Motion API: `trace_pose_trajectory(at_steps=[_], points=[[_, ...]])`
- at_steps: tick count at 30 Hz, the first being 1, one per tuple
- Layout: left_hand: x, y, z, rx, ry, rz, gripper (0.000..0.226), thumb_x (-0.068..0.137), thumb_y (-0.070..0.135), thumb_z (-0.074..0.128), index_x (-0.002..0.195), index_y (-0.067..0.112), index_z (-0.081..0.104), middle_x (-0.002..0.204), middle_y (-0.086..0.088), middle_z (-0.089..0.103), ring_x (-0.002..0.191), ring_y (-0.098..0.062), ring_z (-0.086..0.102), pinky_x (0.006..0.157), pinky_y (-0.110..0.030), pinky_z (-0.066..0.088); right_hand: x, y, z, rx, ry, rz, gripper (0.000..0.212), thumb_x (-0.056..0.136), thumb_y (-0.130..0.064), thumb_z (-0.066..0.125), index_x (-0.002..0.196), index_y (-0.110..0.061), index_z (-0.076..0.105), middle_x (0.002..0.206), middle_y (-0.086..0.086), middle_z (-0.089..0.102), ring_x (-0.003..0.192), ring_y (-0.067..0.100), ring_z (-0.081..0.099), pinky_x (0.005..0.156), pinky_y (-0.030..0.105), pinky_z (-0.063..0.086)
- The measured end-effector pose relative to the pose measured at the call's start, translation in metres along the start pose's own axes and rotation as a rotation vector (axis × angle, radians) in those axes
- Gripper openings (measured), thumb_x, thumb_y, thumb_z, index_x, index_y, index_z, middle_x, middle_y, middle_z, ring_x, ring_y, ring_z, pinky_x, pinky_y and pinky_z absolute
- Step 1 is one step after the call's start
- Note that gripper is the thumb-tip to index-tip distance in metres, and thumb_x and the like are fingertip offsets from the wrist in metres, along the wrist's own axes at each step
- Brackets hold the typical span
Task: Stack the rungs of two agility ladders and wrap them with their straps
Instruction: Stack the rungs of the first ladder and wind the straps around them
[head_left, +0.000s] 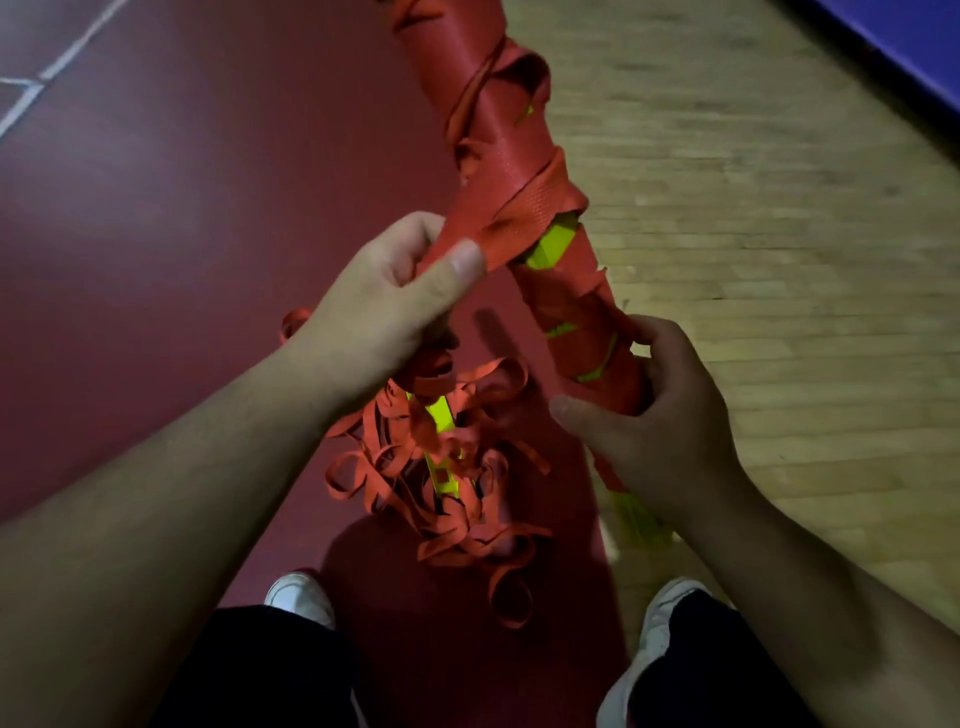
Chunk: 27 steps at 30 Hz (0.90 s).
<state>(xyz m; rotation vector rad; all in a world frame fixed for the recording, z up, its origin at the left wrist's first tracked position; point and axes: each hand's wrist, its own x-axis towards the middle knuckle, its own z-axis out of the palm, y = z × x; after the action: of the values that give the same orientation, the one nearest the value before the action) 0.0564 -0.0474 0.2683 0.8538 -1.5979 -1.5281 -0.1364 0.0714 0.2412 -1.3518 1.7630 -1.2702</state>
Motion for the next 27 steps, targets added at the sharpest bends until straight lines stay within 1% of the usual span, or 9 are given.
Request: trace_pose_trajectory(at_steps=[2, 5, 7, 9, 11, 15, 19, 21, 27], points=[[-0.001, 0.001, 0.004, 0.111, -0.037, 0.048, 0.014, 0.086, 0.048, 0.061, 0.076, 0.038, 0.062, 0.054, 0.013, 0.047, 0.047, -0.004, 0.046, 0.051, -0.025, 0.045, 0.002, 0.002, -0.001, 0.016, 0.000, 0.013, 0.058, 0.055, -0.057, 0.079, 0.105, -0.061, 0.049, 0.091, -0.019, 0.074, 0.075, 0.001, 0.073, 0.058, 0.017, 0.055], [0.000, 0.002, 0.010, 0.114, -0.045, 0.044, 0.025, 0.094, 0.039, 0.051, 0.074, 0.024, 0.055, 0.061, -0.003, 0.046, 0.053, -0.021, 0.044, 0.052, -0.030, 0.035, 0.002, 0.004, -0.001, 0.036, 0.005, 0.027, 0.058, 0.055, -0.057, 0.079, 0.104, -0.060, 0.049, 0.090, -0.020, 0.074, 0.075, 0.001, 0.073, 0.057, 0.014, 0.053], [-0.001, 0.003, 0.011, 0.147, -0.072, 0.045, 0.035, 0.097, 0.036, 0.044, 0.075, 0.009, 0.052, 0.066, -0.011, 0.047, 0.060, -0.023, 0.046, 0.058, -0.033, 0.037, 0.001, 0.006, -0.001, 0.041, 0.005, 0.033, 0.058, 0.056, -0.055, 0.080, 0.105, -0.059, 0.050, 0.089, -0.021, 0.074, 0.074, 0.000, 0.073, 0.057, 0.012, 0.052], [-0.002, 0.000, 0.012, 0.136, -0.061, 0.041, 0.038, 0.103, 0.029, 0.041, 0.078, 0.006, 0.056, 0.068, -0.008, 0.052, 0.061, -0.021, 0.050, 0.061, -0.031, 0.041, 0.001, 0.007, 0.001, 0.039, 0.004, 0.037, 0.056, 0.057, -0.054, 0.081, 0.104, -0.059, 0.051, 0.088, -0.020, 0.075, 0.074, 0.000, 0.073, 0.058, 0.012, 0.052], [-0.003, -0.003, 0.015, 0.027, -0.040, 0.007, 0.035, 0.107, 0.023, 0.037, 0.082, 0.010, 0.057, 0.064, 0.000, 0.050, 0.057, -0.017, 0.048, 0.058, -0.029, 0.042, 0.002, 0.008, 0.003, 0.046, 0.008, 0.049, 0.054, 0.057, -0.054, 0.081, 0.103, -0.059, 0.052, 0.086, -0.019, 0.075, 0.072, 0.000, 0.072, 0.057, 0.012, 0.052], [-0.001, -0.005, 0.018, -0.178, 0.032, -0.080, 0.031, 0.107, 0.031, 0.034, 0.083, 0.020, 0.050, 0.056, 0.008, 0.042, 0.049, -0.010, 0.039, 0.051, -0.021, 0.044, 0.004, 0.011, 0.004, 0.122, -0.029, 0.107, 0.054, 0.057, -0.052, 0.083, 0.105, -0.051, 0.059, 0.084, -0.012, 0.077, 0.071, 0.007, 0.074, 0.059, 0.020, 0.054], [0.002, -0.007, 0.014, 0.037, 0.085, -0.068, 0.014, 0.104, 0.030, 0.045, 0.099, 0.018, 0.048, 0.051, 0.011, 0.051, 0.042, -0.007, 0.048, 0.038, -0.013, 0.036, 0.003, 0.011, 0.002, 0.229, -0.141, 0.141, 0.049, 0.059, -0.044, 0.085, 0.102, -0.049, 0.064, 0.082, -0.002, 0.077, 0.067, 0.014, 0.074, 0.059, 0.025, 0.055], [0.002, -0.008, 0.013, 0.047, 0.074, -0.069, 0.019, 0.101, 0.034, 0.046, 0.110, 0.018, 0.051, 0.051, 0.013, 0.054, 0.041, -0.005, 0.048, 0.038, -0.011, 0.036, 0.001, 0.011, 0.001, 0.298, -0.213, 0.157, 0.047, 0.061, -0.038, 0.087, 0.103, -0.043, 0.066, 0.082, 0.003, 0.076, 0.067, 0.019, 0.074, 0.060, 0.032, 0.056], [0.001, -0.009, 0.012, -0.120, -0.070, -0.035, 0.025, 0.085, 0.059, 0.051, 0.085, 0.040, 0.067, 0.053, 0.016, 0.047, 0.047, -0.006, 0.044, 0.044, -0.015, 0.038, 0.001, 0.009, 0.000, 0.593, -0.437, 0.265, 0.043, 0.068, -0.027, 0.087, 0.106, -0.022, 0.066, 0.083, 0.021, 0.068, 0.062, 0.035, 0.065, 0.060, 0.047, 0.054]])
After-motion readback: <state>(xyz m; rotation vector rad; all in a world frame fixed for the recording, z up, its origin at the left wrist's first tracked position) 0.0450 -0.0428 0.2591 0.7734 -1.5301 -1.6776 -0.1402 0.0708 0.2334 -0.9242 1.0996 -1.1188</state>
